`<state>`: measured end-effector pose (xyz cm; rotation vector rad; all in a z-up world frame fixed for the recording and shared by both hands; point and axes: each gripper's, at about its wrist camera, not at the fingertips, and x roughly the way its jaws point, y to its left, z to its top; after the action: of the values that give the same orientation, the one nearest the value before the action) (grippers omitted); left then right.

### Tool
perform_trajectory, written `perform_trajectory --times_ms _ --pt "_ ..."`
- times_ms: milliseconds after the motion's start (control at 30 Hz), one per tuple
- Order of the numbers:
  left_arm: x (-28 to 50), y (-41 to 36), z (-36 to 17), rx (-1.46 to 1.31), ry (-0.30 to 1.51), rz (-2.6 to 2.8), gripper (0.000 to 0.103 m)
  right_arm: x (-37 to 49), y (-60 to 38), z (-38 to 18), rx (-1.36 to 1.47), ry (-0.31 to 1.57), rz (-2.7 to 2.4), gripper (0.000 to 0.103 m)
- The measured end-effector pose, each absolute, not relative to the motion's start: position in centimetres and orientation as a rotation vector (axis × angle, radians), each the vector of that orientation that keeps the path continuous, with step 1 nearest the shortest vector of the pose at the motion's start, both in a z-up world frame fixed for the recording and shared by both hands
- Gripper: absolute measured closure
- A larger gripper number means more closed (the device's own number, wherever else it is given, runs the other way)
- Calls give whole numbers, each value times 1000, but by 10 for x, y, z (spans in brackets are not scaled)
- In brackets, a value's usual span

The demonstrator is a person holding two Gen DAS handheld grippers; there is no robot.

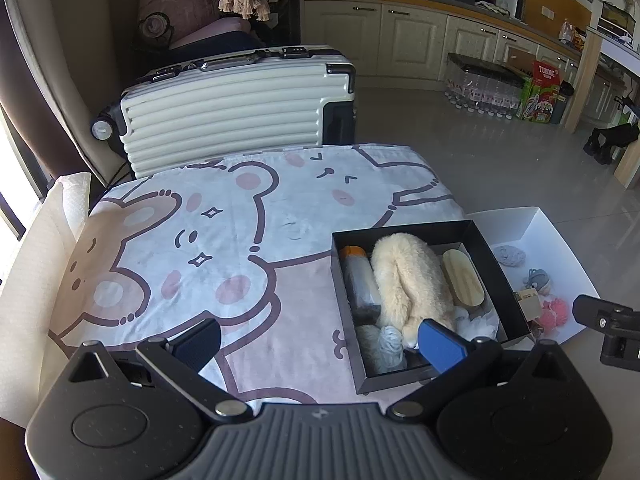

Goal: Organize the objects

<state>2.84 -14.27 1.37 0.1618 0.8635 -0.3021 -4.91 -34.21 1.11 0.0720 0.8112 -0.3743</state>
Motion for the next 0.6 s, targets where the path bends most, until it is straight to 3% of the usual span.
perform_trajectory --times_ms 600 --pt "27 -144 15 169 860 -312 0 -49 -341 11 69 814 -376 0"
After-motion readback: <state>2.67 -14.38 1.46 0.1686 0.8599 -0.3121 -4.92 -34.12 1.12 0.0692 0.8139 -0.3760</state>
